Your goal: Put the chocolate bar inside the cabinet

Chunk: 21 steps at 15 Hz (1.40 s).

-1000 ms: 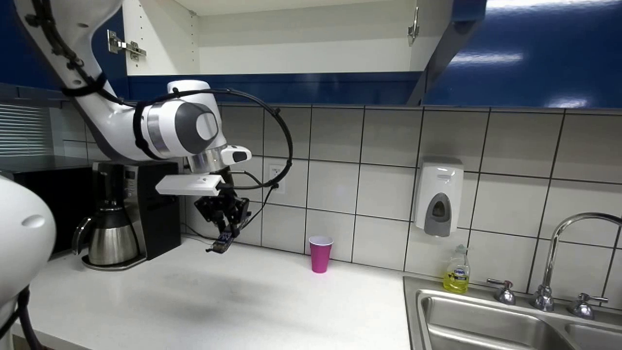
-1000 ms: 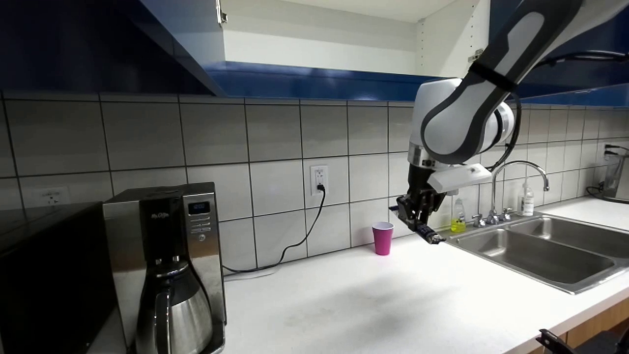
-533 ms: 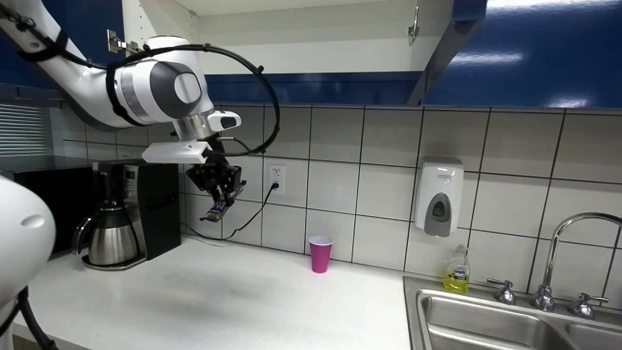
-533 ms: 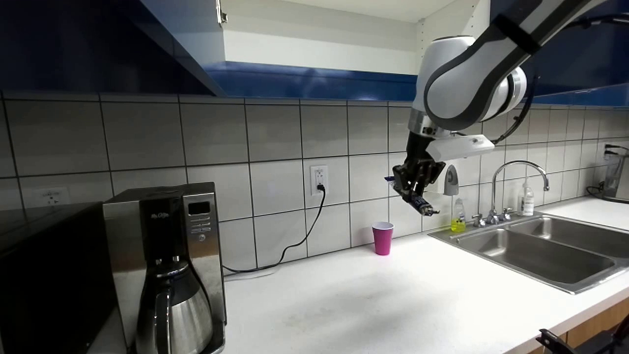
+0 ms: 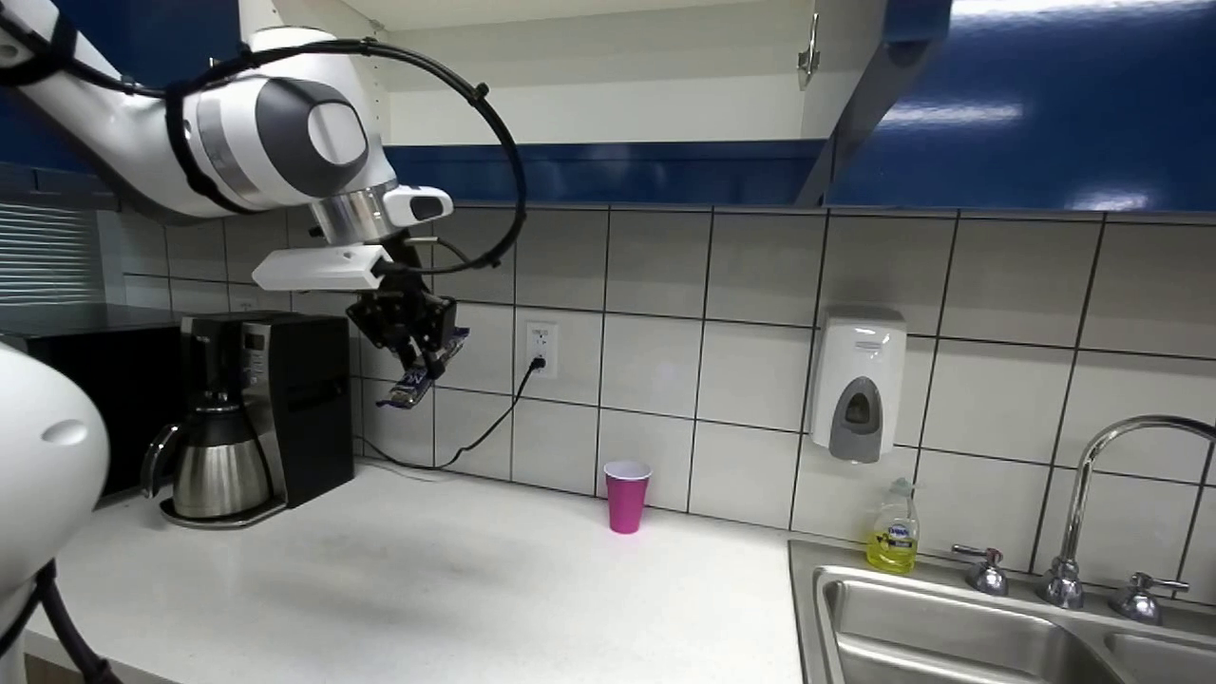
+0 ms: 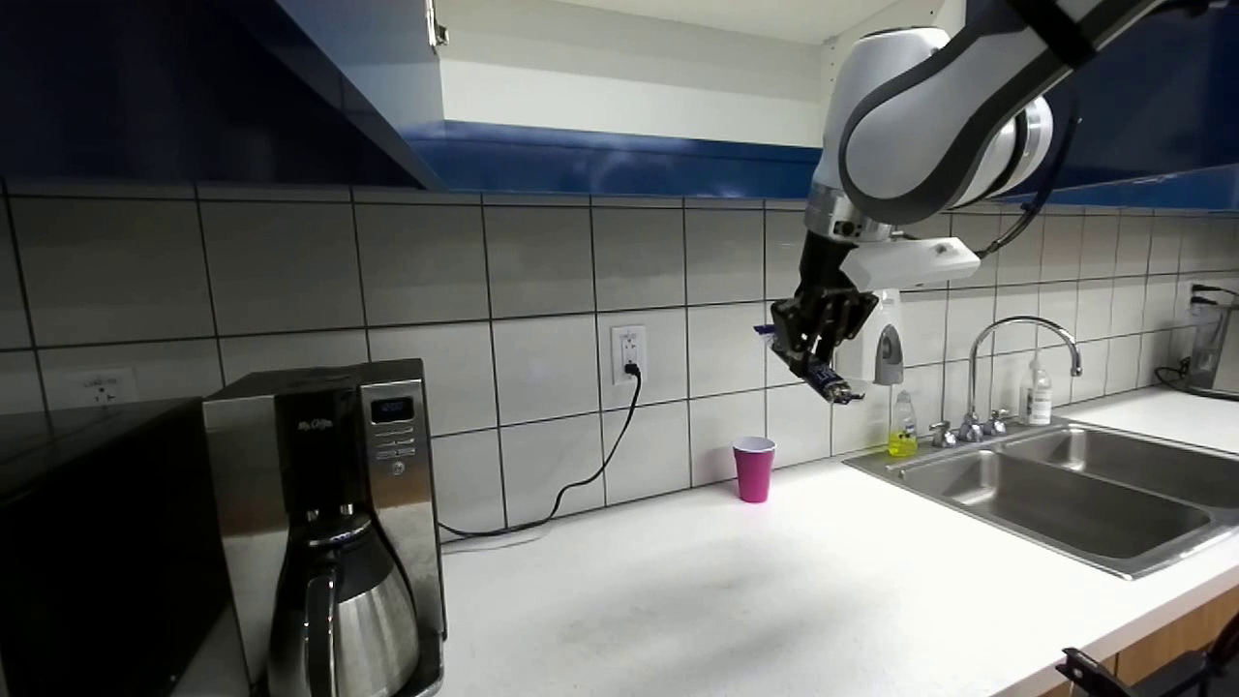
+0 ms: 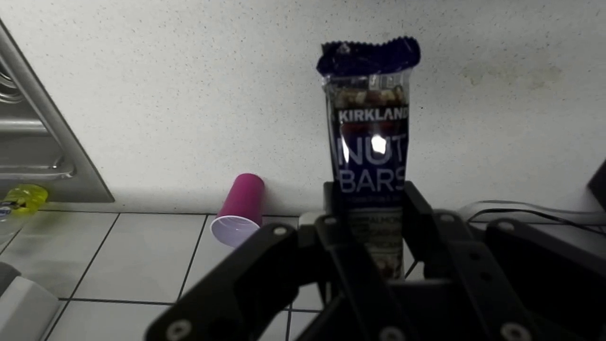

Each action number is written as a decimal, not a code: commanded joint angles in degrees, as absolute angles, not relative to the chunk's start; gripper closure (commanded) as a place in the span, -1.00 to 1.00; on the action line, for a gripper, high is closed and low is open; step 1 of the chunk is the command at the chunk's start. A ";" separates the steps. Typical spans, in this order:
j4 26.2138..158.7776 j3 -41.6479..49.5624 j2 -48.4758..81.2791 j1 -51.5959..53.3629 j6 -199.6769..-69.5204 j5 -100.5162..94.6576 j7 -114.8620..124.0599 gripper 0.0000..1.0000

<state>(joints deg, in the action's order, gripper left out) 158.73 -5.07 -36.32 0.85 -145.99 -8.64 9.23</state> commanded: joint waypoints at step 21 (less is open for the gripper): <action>149.50 -14.14 -54.88 0.39 -133.22 -7.60 17.60 0.83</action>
<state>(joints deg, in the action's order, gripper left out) 151.18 -12.72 -51.41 1.28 -136.35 -8.40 16.07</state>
